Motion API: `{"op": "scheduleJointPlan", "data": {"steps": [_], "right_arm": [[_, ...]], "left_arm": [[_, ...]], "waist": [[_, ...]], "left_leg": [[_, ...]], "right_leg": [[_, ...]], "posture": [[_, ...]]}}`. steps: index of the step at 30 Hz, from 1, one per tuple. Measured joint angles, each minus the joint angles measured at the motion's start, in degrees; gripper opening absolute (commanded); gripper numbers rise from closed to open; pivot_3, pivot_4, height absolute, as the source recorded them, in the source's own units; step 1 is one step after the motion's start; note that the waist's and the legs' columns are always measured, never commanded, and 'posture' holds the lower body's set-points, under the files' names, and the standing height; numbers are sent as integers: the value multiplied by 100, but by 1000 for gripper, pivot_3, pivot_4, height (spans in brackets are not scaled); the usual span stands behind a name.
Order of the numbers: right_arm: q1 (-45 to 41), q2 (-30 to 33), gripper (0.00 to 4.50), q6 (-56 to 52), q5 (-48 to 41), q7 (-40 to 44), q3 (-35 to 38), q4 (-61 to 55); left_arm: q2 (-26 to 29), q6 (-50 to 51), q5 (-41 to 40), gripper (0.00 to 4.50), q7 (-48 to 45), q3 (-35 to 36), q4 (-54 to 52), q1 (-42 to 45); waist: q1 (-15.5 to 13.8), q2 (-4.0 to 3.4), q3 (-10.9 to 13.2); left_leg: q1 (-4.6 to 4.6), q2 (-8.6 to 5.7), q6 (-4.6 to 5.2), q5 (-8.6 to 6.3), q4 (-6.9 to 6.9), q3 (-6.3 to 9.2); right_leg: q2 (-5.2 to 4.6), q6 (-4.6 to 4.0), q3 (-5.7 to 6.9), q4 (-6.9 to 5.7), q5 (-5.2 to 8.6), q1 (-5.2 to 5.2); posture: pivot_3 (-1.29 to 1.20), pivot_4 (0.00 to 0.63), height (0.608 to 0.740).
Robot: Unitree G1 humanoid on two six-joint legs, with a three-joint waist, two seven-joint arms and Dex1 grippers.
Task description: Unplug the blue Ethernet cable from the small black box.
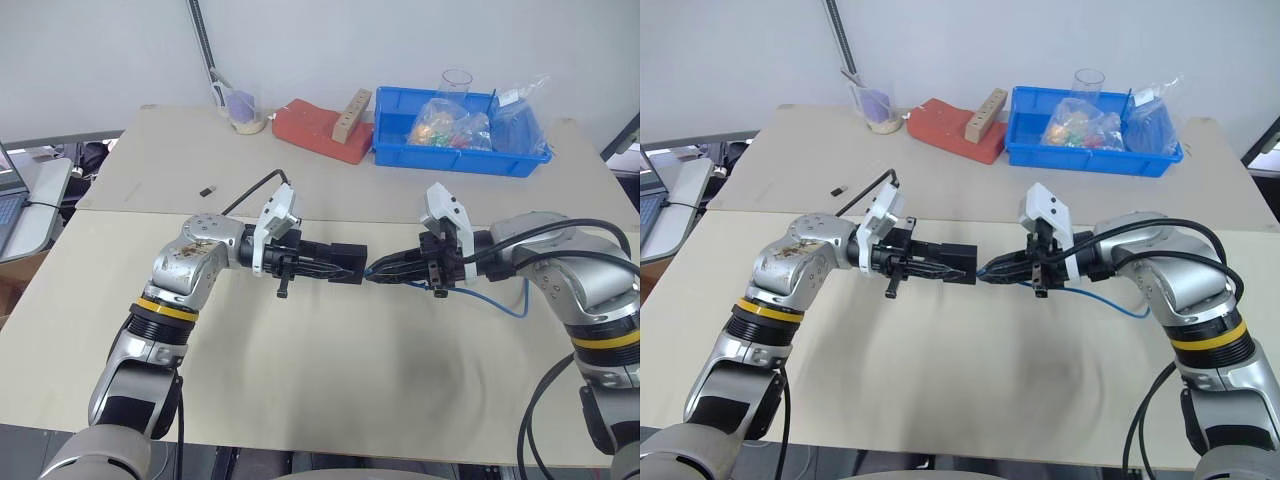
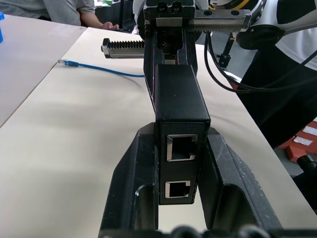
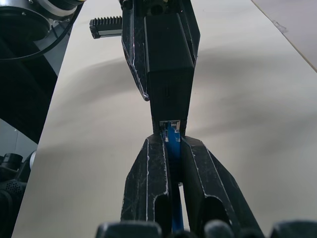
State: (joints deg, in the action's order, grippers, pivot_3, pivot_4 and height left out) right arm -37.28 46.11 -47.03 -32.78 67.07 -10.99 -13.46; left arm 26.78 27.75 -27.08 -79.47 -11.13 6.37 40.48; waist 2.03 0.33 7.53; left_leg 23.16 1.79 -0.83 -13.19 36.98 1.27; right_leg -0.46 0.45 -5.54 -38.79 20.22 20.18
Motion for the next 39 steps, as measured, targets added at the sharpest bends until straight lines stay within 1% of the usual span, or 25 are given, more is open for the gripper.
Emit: {"op": "scheduleJointPlan", "data": {"steps": [3,6,9,12,14,18,21,23,25,26,27,28,32,33,34,36,39], "right_arm": [[0,21,57,136,101,109,-29,28],[37,197,57,280,159,247,-42,44],[395,667,57,366,298,361,127,180],[833,847,57,597,474,386,215,399],[922,711,57,841,739,164,220,629],[1259,108,57,1679,1621,-759,113,1183],[1621,4,57,2106,1972,-903,-49,1175],[1696,3,1006,2210,2039,-921,-30,1079],[1821,-21,1687,2151,2005,-891,-5,877],[1854,-47,1687,2116,1971,-877,7,808],[1863,-62,2368,2091,1922,-867,8,768],[1889,-58,2594,1918,1792,-851,105,586],[1849,-36,4022,1372,1346,-976,577,-172],[1820,-55,4311,1217,1226,-1052,696,-377],[1784,-151,4311,984,1041,-1213,862,-646],[1688,-551,4311,485,621,-1645,1146,-1144],[1559,-975,4311,-15,272,-2296,1227,-1776]], "left_arm": [[0,1,0,554,-6,-23,-2,0],[40,1,2,554,-9,-34,-32,-27],[276,2,-6,554,-38,30,-122,-129],[499,11,-14,554,-30,176,-170,-273],[509,-8,-7,554,23,249,-170,-329],[311,-270,90,554,572,367,-167,-665],[179,-337,129,554,959,406,-168,-896],[147,-385,163,554,1164,456,-168,-958],[86,-430,226,554,1372,550,-168,-992],[81,-471,236,554,1443,575,-166,-1014],[73,-516,240,554,1494,578,-165,-1023],[-18,-624,265,554,1645,642,-159,-1069],[-367,-1071,501,554,2207,784,231,-1155],[-452,-1211,566,554,2351,810,368,-1152],[-573,-1415,665,554,2531,870,568,-1145],[-858,-1807,806,554,2905,986,1005,-1106],[-1252,-2567,1104,554,3379,1025,1869,-922]], "waist": [[0,0,0],[-8,0,0],[-46,0,0],[-49,0,0],[-35,0,1],[-15,0,0],[-54,-1,0],[-61,-1,0],[-85,-1,0],[-84,-1,0],[-83,-1,0],[-90,-4,0],[-116,-4,0],[-121,-4,0],[-122,-3,-1],[-120,-2,-1],[-140,-2,-1]], "left_leg": [[0,0,0,0,0,0],[1,-1,0,0,0,0],[1,0,0,0,0,1],[-2,3,2,-1,-1,0],[-3,3,2,0,0,0],[-1,4,2,0,-2,1],[8,4,2,0,-1,1],[4,4,2,0,0,0],[-4,3,2,0,1,0],[-4,3,2,0,0,0],[-4,4,2,0,0,0],[-3,2,2,0,0,0],[-1,3,2,0,-1,1],[-1,3,2,0,0,1],[-1,3,2,0,-1,2],[0,3,2,0,-1,2],[4,-3,2,0,-1,5]], "right_leg": [[0,0,0,0,0,0],[-1,0,0,1,0,0],[-2,0,0,5,0,0],[0,0,-1,8,0,0],[1,0,-2,6,0,0],[0,0,-3,1,0,2],[-1,0,-3,-13,0,8],[-3,0,-4,-11,0,5],[-3,0,-4,-8,0,2],[-3,0,-5,-8,0,2],[-2,0,-5,-8,0,2],[-4,0,-5,-8,0,2],[-3,0,-3,-7,0,2],[-3,0,-3,-6,0,2],[-2,0,-3,-6,0,2],[-1,0,-3,-7,0,2],[-3,0,-2,-8,0,2]], "posture": [[0,150,740],[0,150,740],[0,150,740],[0,150,740],[0,150,740],[0,150,740],[0,150,740],[0,150,740],[0,150,740],[0,150,740],[0,150,740],[0,150,740],[0,150,740],[0,150,740],[0,150,740],[0,150,740],[0,150,740]]}}
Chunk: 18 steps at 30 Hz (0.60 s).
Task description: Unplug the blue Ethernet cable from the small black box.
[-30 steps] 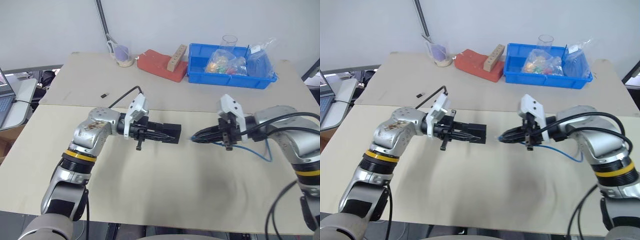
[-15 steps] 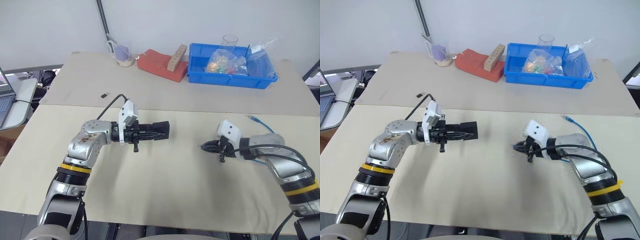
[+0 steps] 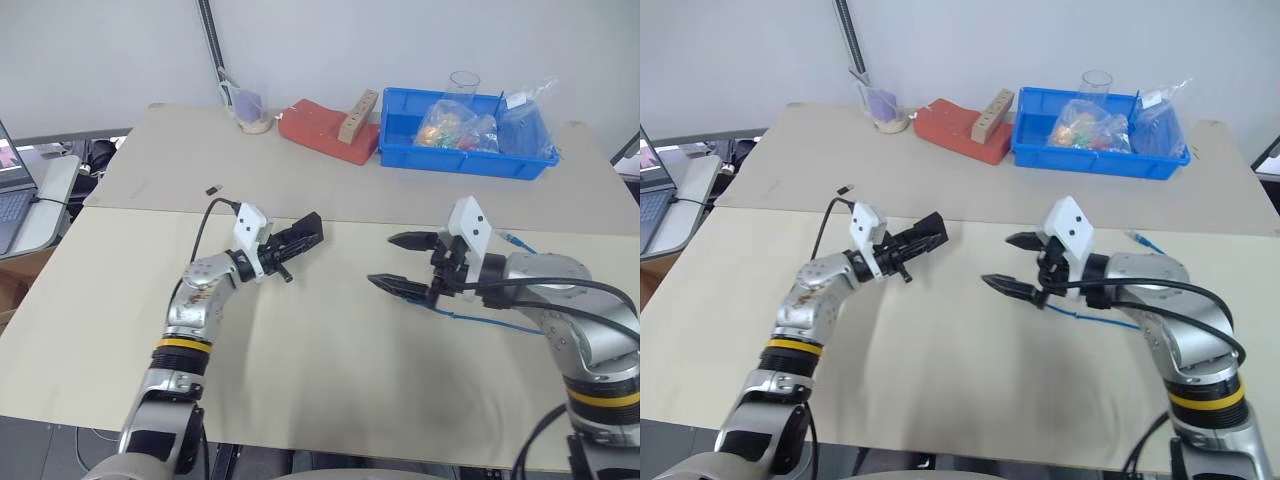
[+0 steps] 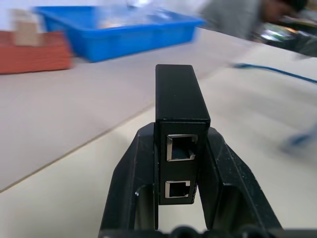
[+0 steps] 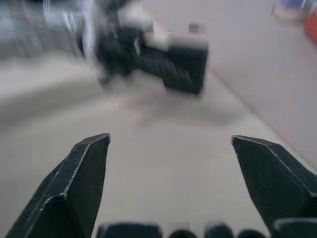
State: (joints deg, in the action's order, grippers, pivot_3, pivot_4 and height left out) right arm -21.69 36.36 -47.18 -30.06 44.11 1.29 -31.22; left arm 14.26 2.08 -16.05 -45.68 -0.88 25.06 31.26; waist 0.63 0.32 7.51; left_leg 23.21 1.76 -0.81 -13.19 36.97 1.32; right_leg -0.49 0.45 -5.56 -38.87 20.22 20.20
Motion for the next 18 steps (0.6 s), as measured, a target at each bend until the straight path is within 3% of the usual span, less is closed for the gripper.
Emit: {"op": "scheduleJointPlan", "data": {"steps": [10,18], "right_arm": [[68,-143,4311,-193,40,-900,56,-189],[65,-71,4354,-193,71,-1050,60,-111]], "left_arm": [[-371,-1576,588,554,506,11,1991,498],[-382,-1798,656,4473,390,103,2253,538]], "waist": [[21,2,-1],[33,2,-1]], "left_leg": [[4,-15,0,0,-1,0],[1,-14,0,0,-2,0]], "right_leg": [[-2,0,1,-2,0,1],[2,0,1,-3,0,1]], "posture": [[0,150,740],[0,150,740]]}}
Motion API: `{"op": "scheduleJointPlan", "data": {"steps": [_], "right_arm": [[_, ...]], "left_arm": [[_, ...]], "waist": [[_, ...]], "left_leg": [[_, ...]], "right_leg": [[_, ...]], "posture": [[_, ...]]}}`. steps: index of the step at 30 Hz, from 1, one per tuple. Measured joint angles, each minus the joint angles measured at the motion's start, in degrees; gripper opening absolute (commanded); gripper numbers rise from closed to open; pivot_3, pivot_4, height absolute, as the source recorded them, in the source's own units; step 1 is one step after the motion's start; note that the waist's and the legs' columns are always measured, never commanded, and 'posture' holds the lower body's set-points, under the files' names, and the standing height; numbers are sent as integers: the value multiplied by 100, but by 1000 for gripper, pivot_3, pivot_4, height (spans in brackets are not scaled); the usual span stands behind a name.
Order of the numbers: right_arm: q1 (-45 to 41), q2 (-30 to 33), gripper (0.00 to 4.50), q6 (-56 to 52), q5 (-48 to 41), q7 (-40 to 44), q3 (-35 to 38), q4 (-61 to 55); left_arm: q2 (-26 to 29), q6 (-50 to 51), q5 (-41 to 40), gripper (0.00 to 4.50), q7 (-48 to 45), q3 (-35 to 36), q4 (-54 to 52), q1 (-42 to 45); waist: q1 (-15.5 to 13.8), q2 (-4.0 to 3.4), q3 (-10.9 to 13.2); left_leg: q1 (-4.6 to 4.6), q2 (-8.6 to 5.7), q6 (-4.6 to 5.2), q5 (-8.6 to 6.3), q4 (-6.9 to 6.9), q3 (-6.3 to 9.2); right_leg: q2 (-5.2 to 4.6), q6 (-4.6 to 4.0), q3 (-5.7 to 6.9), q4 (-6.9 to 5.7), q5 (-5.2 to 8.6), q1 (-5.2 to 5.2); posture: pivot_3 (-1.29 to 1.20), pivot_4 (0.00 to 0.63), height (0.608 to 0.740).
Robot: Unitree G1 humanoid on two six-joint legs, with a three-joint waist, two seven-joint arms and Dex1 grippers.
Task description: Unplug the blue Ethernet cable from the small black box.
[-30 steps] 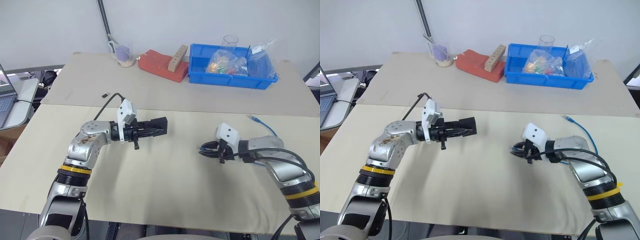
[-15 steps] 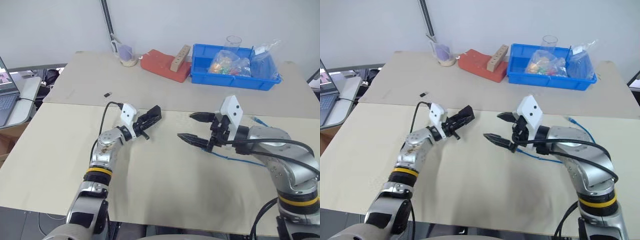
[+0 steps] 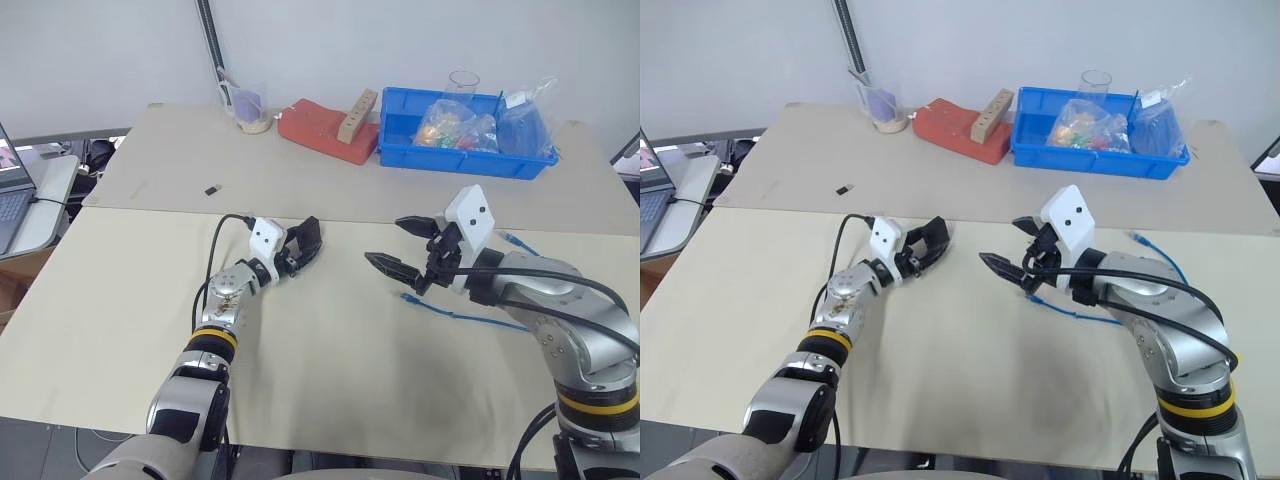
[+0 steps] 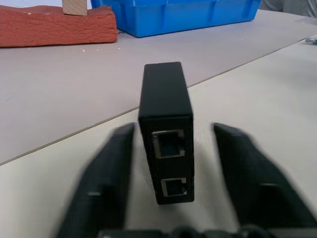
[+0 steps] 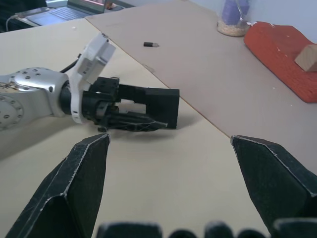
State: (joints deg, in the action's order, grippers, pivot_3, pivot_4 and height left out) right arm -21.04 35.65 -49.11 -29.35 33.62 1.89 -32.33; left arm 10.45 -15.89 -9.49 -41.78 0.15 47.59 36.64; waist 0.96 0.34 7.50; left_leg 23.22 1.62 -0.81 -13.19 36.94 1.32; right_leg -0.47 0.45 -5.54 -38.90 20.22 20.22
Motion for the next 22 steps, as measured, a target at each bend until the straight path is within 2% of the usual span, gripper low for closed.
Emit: {"op": "scheduleJointPlan", "data": {"steps": [4,7,11,16,18,22], "right_arm": [[0,90,4354,3,0,3,19,48],[56,193,4354,62,4,38,73,73],[357,523,4354,282,7,291,206,143],[778,895,4354,713,4,791,478,285],[892,982,4354,886,2,975,614,394],[943,1045,4354,1137,4,1199,733,571]], "left_arm": [[158,199,-26,4473,-135,12,-521,-378],[518,873,-213,4473,-456,-27,-1662,-1022],[1455,2317,-690,4473,-970,-61,-3722,-1934],[3065,3861,-1400,4473,-1431,439,-5589,-2261],[3497,4181,-1553,4473,-1475,760,-6033,-2260],[3860,4413,-1652,4473,-1565,912,-6161,-2248]], "waist": [[9,-1,0],[34,-2,-1],[25,-1,0],[28,-1,2],[26,-5,2],[40,-5,4]], "left_leg": [[0,6,0,0,-1,1],[-2,17,0,0,-8,1],[-6,23,0,0,-8,4],[-10,26,-1,0,-12,5],[-15,23,-1,0,-15,2],[-15,25,-1,0,-16,1]], "right_leg": [[1,0,0,-7,0,0],[2,0,-1,-11,0,-1],[1,0,0,-2,0,-1],[0,-1,0,12,1,-3],[-5,0,-1,16,1,-7],[0,-1,-1,21,2,-6]], "posture": [[0,150,740],[0,150,740],[0,150,740],[0,150,740],[0,150,740],[0,150,740]]}}
